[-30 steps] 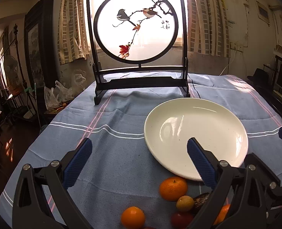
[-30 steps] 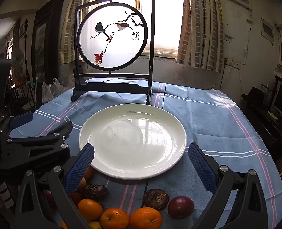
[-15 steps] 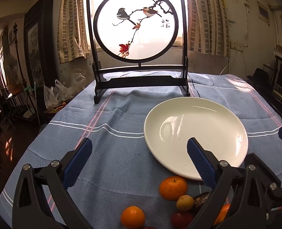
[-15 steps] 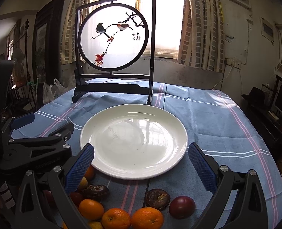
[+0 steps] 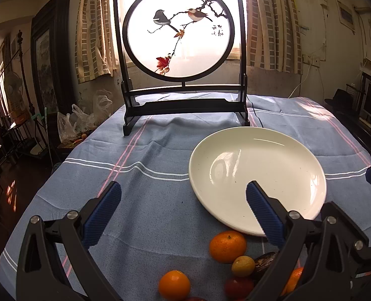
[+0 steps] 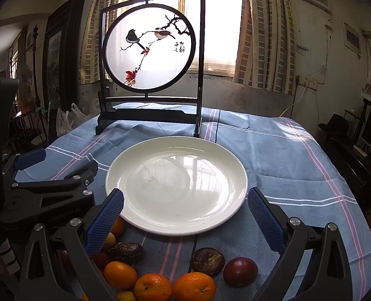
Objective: Organize fruits
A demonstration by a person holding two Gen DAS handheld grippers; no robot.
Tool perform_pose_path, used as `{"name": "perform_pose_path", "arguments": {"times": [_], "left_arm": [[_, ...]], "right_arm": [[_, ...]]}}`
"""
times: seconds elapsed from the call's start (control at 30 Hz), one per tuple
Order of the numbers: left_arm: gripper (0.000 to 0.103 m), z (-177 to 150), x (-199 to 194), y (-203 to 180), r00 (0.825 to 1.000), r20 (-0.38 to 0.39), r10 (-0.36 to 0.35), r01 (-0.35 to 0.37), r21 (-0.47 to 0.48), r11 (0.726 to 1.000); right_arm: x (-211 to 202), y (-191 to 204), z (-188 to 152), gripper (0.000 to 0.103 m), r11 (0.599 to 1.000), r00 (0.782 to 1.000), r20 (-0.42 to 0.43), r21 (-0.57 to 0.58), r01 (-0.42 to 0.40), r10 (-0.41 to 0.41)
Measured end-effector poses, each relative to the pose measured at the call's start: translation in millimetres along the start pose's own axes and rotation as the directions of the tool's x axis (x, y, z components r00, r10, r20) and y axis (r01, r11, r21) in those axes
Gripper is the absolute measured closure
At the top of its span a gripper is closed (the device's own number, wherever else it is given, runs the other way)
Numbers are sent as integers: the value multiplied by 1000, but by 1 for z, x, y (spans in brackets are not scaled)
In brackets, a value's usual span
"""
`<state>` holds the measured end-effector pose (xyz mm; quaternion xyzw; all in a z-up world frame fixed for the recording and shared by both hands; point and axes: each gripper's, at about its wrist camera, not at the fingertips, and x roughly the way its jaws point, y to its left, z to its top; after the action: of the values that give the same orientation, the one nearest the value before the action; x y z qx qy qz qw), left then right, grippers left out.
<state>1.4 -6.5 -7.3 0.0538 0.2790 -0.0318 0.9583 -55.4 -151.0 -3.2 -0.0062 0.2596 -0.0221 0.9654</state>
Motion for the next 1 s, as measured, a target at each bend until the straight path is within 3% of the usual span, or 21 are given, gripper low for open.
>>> {"name": "perform_pose_path", "arguments": {"times": [0.33,0.47,0.57,0.73,1.0], "left_arm": [[5,-1,1,0,1000,-5,-2,2,0,1000],[5,-1,1,1,1000,-2,-2,2,-9,1000],[5,0,-1,3,1000,0,-4,4,-14,1000],[5,2,-1,5,1000,-1,-4,4,-25,1000],[5,2,-3,6,1000,7,-9,9,-20,1000]], "right_arm": [[-2,2,0,4,1000,1000,19,-3,-10,10],[-11,-1,2,4,997,995,62,30,-76,74],[-24,-5,3,4,996,986,151,48,-73,65],[-46,-17,-1,4,988,951,305,131,-83,40],[-37,-29,4,4,974,971,222,183,-135,93]]}}
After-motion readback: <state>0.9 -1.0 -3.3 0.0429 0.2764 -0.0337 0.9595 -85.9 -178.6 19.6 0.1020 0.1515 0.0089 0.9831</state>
